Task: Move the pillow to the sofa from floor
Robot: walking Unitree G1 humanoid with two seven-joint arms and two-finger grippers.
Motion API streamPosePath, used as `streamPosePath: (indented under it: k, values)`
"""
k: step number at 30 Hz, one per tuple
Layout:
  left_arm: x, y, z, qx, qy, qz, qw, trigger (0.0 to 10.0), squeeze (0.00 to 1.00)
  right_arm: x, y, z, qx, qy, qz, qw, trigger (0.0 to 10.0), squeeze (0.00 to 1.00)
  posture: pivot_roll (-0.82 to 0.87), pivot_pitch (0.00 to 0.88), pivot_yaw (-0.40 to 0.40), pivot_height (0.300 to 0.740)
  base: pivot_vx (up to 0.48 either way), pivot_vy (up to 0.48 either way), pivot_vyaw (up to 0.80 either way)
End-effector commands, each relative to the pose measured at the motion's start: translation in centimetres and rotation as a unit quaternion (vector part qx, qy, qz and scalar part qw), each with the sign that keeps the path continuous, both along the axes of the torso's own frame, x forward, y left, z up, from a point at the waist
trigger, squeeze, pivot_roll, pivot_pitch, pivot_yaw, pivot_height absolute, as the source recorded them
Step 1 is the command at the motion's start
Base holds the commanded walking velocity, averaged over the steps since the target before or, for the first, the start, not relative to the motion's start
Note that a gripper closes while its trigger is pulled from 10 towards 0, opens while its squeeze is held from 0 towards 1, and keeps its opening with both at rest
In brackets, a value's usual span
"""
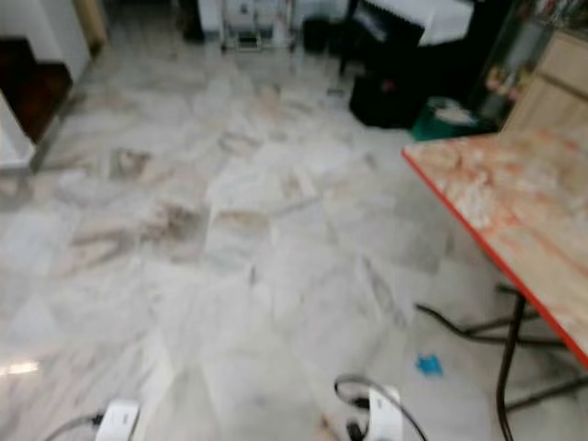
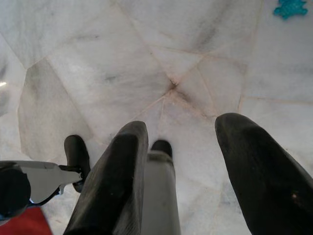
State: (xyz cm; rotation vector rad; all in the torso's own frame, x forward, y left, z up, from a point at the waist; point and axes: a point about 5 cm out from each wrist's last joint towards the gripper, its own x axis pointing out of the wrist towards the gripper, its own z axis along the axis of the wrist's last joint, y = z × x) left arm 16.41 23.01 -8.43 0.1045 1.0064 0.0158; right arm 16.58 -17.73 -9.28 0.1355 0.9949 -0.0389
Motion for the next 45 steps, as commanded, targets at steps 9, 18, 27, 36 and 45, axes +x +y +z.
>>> streamPosePath:
  k: [9, 18, 27, 36, 45]
  values:
    - [-0.18, -0.71, -0.24, -0.006, 0.005, -0.01, 1.0, 10.0, 0.0, -0.26, -0.75, -0.03, -0.008, 0.003, -0.003, 1.0, 10.0, 0.0, -0.05, 0.0, -0.054, 0.74, -0.288, 0.0, 0.0]
    - [-0.07, -0.93, -0.25, -0.007, 0.005, -0.011, 1.0, 10.0, 0.0, -0.27, -0.74, -0.03, -0.007, 0.003, -0.002, 1.0, 10.0, 0.0, -0.05, 0.0, -0.053, 0.74, -0.288, 0.0, 0.0]
    - [0.0, -1.02, -0.24, -0.008, 0.004, -0.012, 1.0, 10.0, 0.0, -0.26, -0.74, -0.03, -0.007, 0.004, -0.001, 1.0, 10.0, 0.0, -0.05, 0.0, -0.053, 0.74, -0.288, 0.0, 0.0]
    - [-0.05, -1.02, -0.26, -0.007, 0.005, -0.012, 1.0, 10.0, 0.0, -0.26, -0.71, -0.03, -0.008, 0.004, 0.005, 1.0, 10.0, 0.0, -0.05, 0.0, -0.053, 0.74, -0.286, 0.0, 0.0]
    - [-0.07, -0.9, -0.25, -0.006, 0.005, -0.012, 1.0, 10.0, 0.0, -0.21, -0.66, -0.01, -0.006, 0.003, 0.01, 1.0, 10.0, 0.0, -0.05, 0.0, -0.052, 0.74, -0.287, 0.0, 0.41]
